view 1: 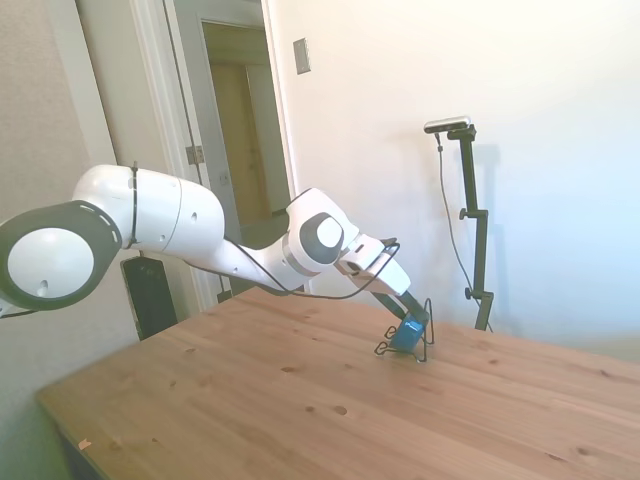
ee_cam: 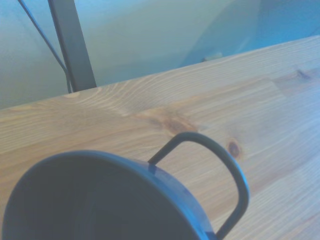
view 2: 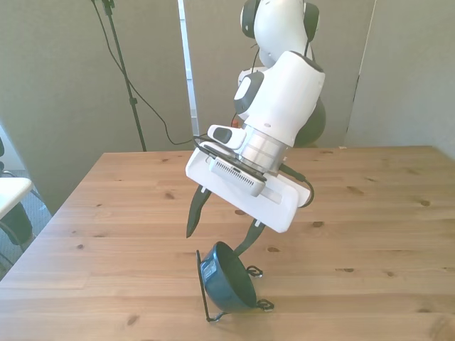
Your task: Unload the bowl
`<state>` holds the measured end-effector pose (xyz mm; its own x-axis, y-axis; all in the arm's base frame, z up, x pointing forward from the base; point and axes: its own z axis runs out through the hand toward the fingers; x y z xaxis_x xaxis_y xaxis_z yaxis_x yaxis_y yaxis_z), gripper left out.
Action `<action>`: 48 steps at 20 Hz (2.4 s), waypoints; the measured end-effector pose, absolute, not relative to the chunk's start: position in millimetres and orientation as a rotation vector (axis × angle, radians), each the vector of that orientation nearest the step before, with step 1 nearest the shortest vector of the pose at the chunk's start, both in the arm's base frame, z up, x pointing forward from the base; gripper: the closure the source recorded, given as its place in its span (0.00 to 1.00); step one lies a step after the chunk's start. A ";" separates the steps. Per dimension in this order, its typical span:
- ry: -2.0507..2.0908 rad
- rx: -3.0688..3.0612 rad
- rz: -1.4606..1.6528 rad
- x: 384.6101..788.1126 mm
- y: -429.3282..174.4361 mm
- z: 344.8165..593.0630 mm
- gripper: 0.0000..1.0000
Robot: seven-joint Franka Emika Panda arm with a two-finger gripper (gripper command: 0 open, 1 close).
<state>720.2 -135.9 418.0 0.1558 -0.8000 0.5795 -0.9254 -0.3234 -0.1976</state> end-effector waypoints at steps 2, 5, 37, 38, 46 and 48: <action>-1.684 2.221 0.902 724.0 -134.5 412.1 1.00; -1.674 2.217 0.901 727.6 -130.9 408.3 1.00; -1.604 2.146 0.865 738.4 -122.0 406.7 1.00; -1.602 2.145 0.867 738.4 -121.7 407.3 1.00; -1.571 2.202 0.898 729.3 -89.2 431.8 1.00; -1.551 2.268 0.916 718.6 -69.7 438.4 1.00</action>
